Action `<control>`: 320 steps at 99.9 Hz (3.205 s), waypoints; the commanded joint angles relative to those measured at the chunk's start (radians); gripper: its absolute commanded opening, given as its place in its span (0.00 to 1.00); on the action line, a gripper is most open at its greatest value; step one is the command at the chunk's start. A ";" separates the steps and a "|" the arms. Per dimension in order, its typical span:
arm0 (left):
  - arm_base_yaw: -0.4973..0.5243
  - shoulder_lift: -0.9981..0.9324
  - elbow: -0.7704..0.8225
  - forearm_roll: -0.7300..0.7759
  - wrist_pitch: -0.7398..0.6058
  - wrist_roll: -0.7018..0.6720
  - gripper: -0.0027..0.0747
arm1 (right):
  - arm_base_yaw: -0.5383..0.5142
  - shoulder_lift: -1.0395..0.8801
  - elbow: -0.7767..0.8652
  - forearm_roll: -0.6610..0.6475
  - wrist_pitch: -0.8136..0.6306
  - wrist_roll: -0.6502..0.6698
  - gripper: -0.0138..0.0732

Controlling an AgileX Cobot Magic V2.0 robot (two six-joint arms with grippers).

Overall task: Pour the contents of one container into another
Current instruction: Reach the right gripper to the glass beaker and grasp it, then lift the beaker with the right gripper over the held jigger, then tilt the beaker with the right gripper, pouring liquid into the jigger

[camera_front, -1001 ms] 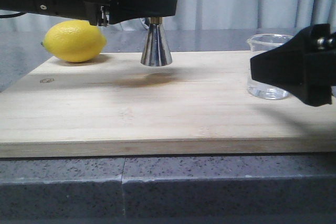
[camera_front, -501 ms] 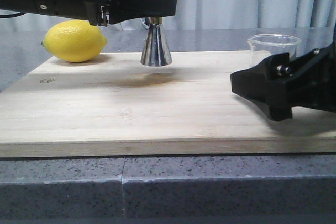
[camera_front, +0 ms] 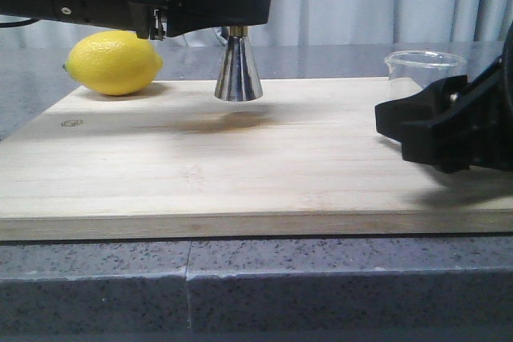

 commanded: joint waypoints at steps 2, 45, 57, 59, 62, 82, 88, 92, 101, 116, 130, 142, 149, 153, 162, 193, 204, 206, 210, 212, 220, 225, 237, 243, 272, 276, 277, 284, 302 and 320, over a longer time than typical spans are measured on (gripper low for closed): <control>-0.005 -0.041 -0.029 -0.085 0.103 -0.010 0.34 | 0.001 -0.014 -0.022 -0.007 -0.094 -0.001 0.45; -0.005 -0.041 -0.029 -0.085 0.103 -0.010 0.34 | 0.001 -0.188 -0.204 -0.005 0.214 -0.004 0.45; -0.005 -0.041 -0.029 -0.085 0.103 -0.010 0.34 | 0.001 -0.230 -0.349 -0.031 0.476 -0.006 0.45; -0.005 -0.041 -0.029 -0.085 0.103 -0.010 0.34 | 0.001 -0.232 -0.376 -0.036 0.519 -0.006 0.45; -0.005 -0.041 -0.029 -0.085 0.103 -0.010 0.34 | 0.001 -0.233 -0.413 -0.050 0.577 -0.006 0.45; -0.005 -0.041 -0.029 -0.085 0.103 -0.010 0.34 | 0.001 -0.220 -0.656 -0.132 0.906 -0.006 0.46; -0.005 -0.041 -0.029 -0.085 0.103 -0.010 0.34 | 0.001 -0.208 -0.715 -0.170 0.998 -0.006 0.46; -0.005 -0.041 -0.029 -0.085 0.103 -0.010 0.34 | 0.001 -0.198 -0.757 -0.198 1.056 -0.006 0.46; -0.005 -0.041 -0.029 -0.085 0.103 -0.010 0.34 | 0.001 -0.165 -0.847 -0.231 1.175 -0.032 0.46; -0.005 -0.041 -0.029 -0.085 0.103 -0.010 0.34 | 0.001 -0.098 -0.981 -0.235 1.336 -0.118 0.46; -0.005 -0.041 -0.029 -0.085 0.103 -0.010 0.34 | 0.002 -0.042 -1.090 -0.235 1.451 -0.197 0.46; -0.005 -0.041 -0.029 -0.085 0.103 -0.010 0.34 | 0.015 -0.001 -1.167 -0.235 1.529 -0.255 0.46; -0.005 -0.041 -0.029 -0.085 0.103 -0.010 0.34 | 0.036 0.023 -1.211 -0.240 1.574 -0.293 0.46; -0.005 -0.041 -0.029 -0.085 0.103 -0.010 0.34 | 0.045 0.034 -1.229 -0.250 1.589 -0.300 0.46; -0.005 -0.041 -0.029 -0.085 0.103 -0.010 0.34 | 0.071 0.056 -1.267 -0.297 1.621 -0.302 0.46; -0.005 -0.041 -0.029 -0.085 0.103 -0.010 0.34 | 0.181 0.123 -1.342 -0.543 1.729 -0.330 0.46; -0.005 -0.041 -0.029 -0.085 0.103 -0.010 0.34 | 0.213 0.134 -1.354 -0.630 1.757 -0.330 0.46; -0.005 -0.041 -0.029 -0.085 0.103 -0.010 0.34 | 0.219 0.136 -1.355 -0.640 1.763 -0.332 0.46; -0.005 -0.041 -0.029 -0.085 0.103 -0.010 0.34 | 0.226 0.136 -1.355 -0.669 1.769 -0.339 0.46; -0.005 -0.041 -0.029 -0.085 0.103 -0.010 0.34 | 0.231 0.136 -1.355 -0.680 1.775 -0.343 0.46; -0.005 -0.041 -0.029 -0.085 0.103 -0.010 0.34 | 0.246 0.136 -1.355 -0.707 1.791 -0.366 0.46; -0.005 -0.041 -0.029 -0.085 0.103 -0.010 0.34 | 0.251 0.136 -1.355 -0.727 1.804 -0.373 0.46; -0.005 -0.041 -0.029 -0.085 0.103 -0.010 0.34 | 0.261 0.136 -1.355 -0.762 1.815 -0.393 0.46; -0.005 -0.041 -0.029 -0.085 0.103 -0.010 0.34 | 0.261 0.136 -1.355 -0.771 1.815 -0.412 0.46; -0.005 -0.041 -0.029 -0.085 0.103 -0.010 0.34 | 0.261 0.136 -1.355 -0.788 1.812 -0.516 0.46; -0.005 -0.041 -0.029 -0.085 0.103 -0.010 0.34 | 0.261 0.136 -1.355 -0.788 1.809 -0.527 0.46; -0.005 -0.041 -0.029 -0.085 0.103 -0.010 0.34 | 0.261 0.136 -1.355 -0.788 1.809 -0.530 0.46; -0.005 -0.041 -0.029 -0.085 0.103 -0.010 0.34 | 0.261 0.136 -1.355 -0.788 1.807 -0.554 0.46; -0.005 -0.041 -0.029 -0.085 0.103 -0.010 0.34 | 0.261 0.136 -1.355 -0.794 1.795 -0.599 0.46; -0.005 -0.041 -0.029 -0.085 0.103 -0.010 0.34 | 0.261 0.136 -1.355 -0.805 1.759 -0.606 0.46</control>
